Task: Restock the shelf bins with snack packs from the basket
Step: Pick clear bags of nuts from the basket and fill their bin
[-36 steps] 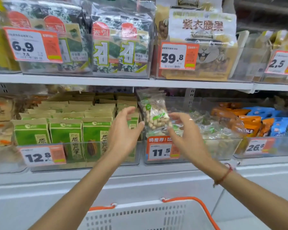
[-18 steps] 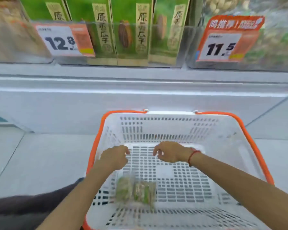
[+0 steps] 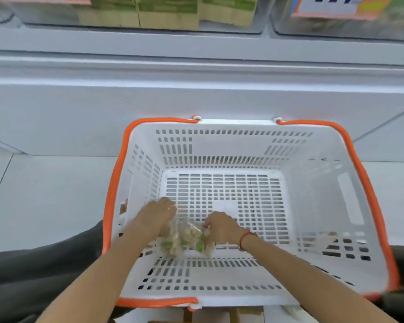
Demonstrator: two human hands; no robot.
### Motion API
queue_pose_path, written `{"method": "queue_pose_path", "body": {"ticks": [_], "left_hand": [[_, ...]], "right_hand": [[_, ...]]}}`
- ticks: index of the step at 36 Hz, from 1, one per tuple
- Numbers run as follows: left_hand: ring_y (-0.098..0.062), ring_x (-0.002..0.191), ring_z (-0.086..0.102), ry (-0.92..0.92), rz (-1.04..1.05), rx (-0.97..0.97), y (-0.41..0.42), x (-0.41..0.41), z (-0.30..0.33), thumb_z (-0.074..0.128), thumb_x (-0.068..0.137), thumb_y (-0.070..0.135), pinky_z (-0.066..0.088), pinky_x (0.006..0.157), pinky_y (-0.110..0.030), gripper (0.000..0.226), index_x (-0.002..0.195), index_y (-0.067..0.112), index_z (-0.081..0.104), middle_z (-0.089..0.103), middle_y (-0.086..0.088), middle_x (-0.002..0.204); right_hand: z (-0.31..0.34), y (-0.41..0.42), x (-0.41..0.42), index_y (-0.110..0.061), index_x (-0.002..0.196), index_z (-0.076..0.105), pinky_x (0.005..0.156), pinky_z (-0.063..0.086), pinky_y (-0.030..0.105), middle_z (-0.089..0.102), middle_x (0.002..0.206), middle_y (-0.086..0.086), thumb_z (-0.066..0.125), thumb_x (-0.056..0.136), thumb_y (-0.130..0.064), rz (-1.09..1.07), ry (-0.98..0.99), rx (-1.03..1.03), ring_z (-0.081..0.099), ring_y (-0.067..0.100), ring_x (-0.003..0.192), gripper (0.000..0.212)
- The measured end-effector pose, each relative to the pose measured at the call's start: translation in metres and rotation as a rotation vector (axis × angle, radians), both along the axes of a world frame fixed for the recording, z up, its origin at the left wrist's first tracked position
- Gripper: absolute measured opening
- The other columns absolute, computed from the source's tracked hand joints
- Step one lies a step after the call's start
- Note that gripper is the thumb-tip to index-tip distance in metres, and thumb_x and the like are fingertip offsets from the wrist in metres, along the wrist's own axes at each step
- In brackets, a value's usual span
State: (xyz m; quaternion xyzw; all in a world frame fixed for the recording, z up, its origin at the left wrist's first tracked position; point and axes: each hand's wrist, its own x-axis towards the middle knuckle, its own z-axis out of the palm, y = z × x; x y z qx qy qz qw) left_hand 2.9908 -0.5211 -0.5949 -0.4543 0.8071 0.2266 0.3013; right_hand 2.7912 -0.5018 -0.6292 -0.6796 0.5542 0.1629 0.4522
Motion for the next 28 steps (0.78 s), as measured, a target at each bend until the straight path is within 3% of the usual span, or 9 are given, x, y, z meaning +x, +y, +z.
{"method": "queue_pose_path", "body": {"ticks": [2,6,9,13,16,19,23,26,28], "left_hand": [[-0.019,0.107,0.052,0.041,0.016,0.08,-0.004,0.001,0.006,0.063,0.087,0.02,0.043,0.091,-0.032,0.02,0.104,0.016,0.053,0.053,-0.001,0.116],[-0.011,0.069,0.037,0.253,0.235,0.187,-0.001,-0.006,0.011,0.056,0.092,0.018,0.034,0.067,-0.025,0.025,0.077,0.026,0.037,0.038,0.009,0.071],[-0.011,0.079,0.048,0.372,0.553,0.209,-0.009,-0.021,0.03,0.062,0.089,0.018,0.043,0.077,-0.025,0.024,0.091,0.026,0.039,0.042,0.013,0.077],[-0.007,0.076,0.053,0.679,0.994,0.393,-0.027,-0.043,0.07,0.07,0.083,0.011,0.045,0.062,-0.017,0.021,0.097,0.016,0.055,0.056,0.003,0.091],[-0.01,0.093,0.059,0.871,1.126,0.383,-0.043,-0.059,0.106,0.073,0.079,0.017,0.042,0.072,-0.022,0.02,0.099,0.019,0.07,0.067,0.004,0.101],[-0.011,0.097,0.061,1.054,1.209,0.367,-0.057,-0.071,0.143,0.075,0.079,0.026,0.043,0.079,-0.026,0.019,0.095,0.016,0.071,0.068,0.002,0.101],[-0.012,0.098,0.063,1.264,1.155,0.282,-0.074,-0.089,0.199,0.062,0.086,0.045,0.043,0.091,-0.031,0.036,0.103,0.014,0.068,0.068,0.005,0.1],[-0.004,0.065,0.063,1.412,1.061,0.27,-0.075,-0.105,0.244,0.053,0.091,0.045,0.049,0.074,-0.022,0.03,0.102,0.019,0.065,0.068,0.011,0.072],[-0.005,0.061,0.064,1.467,0.961,0.268,-0.073,-0.117,0.265,0.05,0.094,0.041,0.051,0.061,-0.018,0.029,0.104,0.018,0.064,0.069,0.009,0.072]], "right_hand": [[0.008,-0.006,-0.012,-0.012,0.053,0.039,0.049,0.026,0.025,0.027,0.05,0.002,0.067,0.082,-0.02,-0.05,-0.028,0.009,0.026,0.015,0.048,0.041],[0.037,-0.025,-0.054,-0.012,0.079,0.068,0.05,0.041,0.017,0.059,0.072,0.007,0.073,0.082,-0.021,-0.306,-0.134,0.139,0.049,0.013,0.058,0.011],[0.071,-0.039,-0.093,-0.014,0.078,0.064,0.054,0.045,0.018,0.063,0.07,0.0,0.074,0.082,-0.012,-0.525,-0.252,0.164,0.055,0.009,0.057,0.01],[0.139,-0.054,-0.125,-0.01,0.104,0.065,0.076,0.046,0.02,0.07,0.103,0.004,0.071,0.085,-0.022,-0.513,-0.362,0.136,0.064,0.012,0.089,0.023],[0.193,-0.066,-0.133,-0.026,0.117,0.06,0.092,0.046,0.022,0.068,0.115,-0.005,0.069,0.086,-0.031,-0.486,-0.427,0.13,0.062,0.009,0.109,0.033],[0.241,-0.079,-0.142,-0.013,0.118,0.059,0.101,0.043,0.031,0.065,0.121,0.001,0.074,0.075,-0.046,-0.495,-0.491,-0.018,0.06,0.011,0.113,0.057],[0.302,-0.083,-0.149,-0.008,0.121,0.063,0.107,0.041,0.039,0.066,0.121,0.005,0.071,0.084,-0.035,-0.531,-0.636,-0.135,0.059,0.018,0.115,0.046],[0.341,-0.073,-0.145,-0.012,0.116,0.067,0.109,0.037,0.044,0.067,0.12,0.004,0.068,0.084,-0.035,-0.502,-0.657,-0.249,0.06,0.019,0.117,0.04],[0.362,-0.065,-0.141,-0.007,0.116,0.064,0.111,0.034,0.044,0.066,0.121,0.005,0.065,0.086,-0.045,-0.471,-0.627,-0.333,0.058,0.017,0.118,0.049]]}}
